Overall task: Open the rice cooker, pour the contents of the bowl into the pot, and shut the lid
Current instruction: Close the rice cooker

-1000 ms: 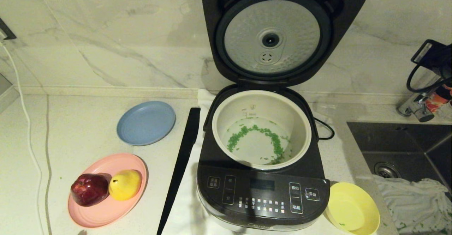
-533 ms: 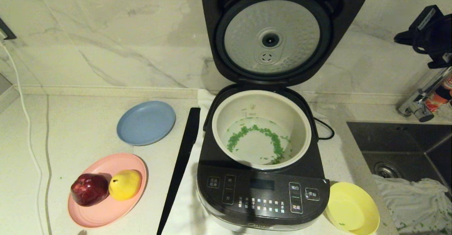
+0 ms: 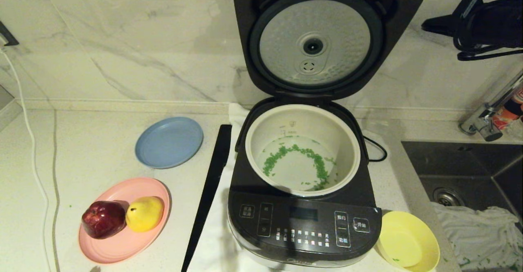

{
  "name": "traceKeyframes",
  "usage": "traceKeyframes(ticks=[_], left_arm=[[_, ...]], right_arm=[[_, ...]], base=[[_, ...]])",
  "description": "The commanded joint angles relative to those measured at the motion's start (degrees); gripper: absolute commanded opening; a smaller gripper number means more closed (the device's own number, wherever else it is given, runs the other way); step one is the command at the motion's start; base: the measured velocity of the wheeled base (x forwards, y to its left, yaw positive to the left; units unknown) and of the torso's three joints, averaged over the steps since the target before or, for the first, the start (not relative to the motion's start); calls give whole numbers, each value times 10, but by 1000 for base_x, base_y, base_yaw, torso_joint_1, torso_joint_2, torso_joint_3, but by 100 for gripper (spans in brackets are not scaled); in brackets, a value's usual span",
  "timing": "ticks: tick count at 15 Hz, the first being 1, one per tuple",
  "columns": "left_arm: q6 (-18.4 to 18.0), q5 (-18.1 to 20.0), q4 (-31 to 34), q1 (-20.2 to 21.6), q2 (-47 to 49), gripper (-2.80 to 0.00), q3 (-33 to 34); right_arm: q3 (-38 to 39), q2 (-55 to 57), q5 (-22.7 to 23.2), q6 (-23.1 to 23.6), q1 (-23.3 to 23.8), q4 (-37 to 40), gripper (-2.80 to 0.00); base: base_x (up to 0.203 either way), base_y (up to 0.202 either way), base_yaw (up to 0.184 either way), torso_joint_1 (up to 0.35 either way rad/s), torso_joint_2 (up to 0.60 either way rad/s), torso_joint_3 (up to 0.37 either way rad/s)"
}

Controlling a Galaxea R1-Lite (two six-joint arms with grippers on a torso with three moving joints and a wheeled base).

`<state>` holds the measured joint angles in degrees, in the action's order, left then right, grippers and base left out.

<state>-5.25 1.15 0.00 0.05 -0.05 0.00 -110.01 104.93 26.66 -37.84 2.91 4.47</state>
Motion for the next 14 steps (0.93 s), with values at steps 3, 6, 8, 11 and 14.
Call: traceKeyframes(ticks=[3, 6, 8, 11, 14], left_arm=[[0, 0, 0, 0, 0, -280, 5], [0, 0, 0, 0, 0, -280, 5], [0, 0, 0, 0, 0, -280, 5], [0, 0, 0, 0, 0, -280, 4], [0, 0, 0, 0, 0, -280, 5]], right_arm=[[-6, 23, 85, -2, -19, -48, -280], [-6, 32, 88, -2, -39, -64, -280], [-6, 39, 87, -2, -60, -86, -280], [-5, 44, 88, -1, -76, -95, -280], [-5, 54, 88, -3, -87, -107, -280]], base=[[0, 0, 0, 0, 0, 0], [0, 0, 0, 0, 0, 0], [0, 0, 0, 0, 0, 0], [0, 0, 0, 0, 0, 0], [0, 0, 0, 0, 0, 0]])
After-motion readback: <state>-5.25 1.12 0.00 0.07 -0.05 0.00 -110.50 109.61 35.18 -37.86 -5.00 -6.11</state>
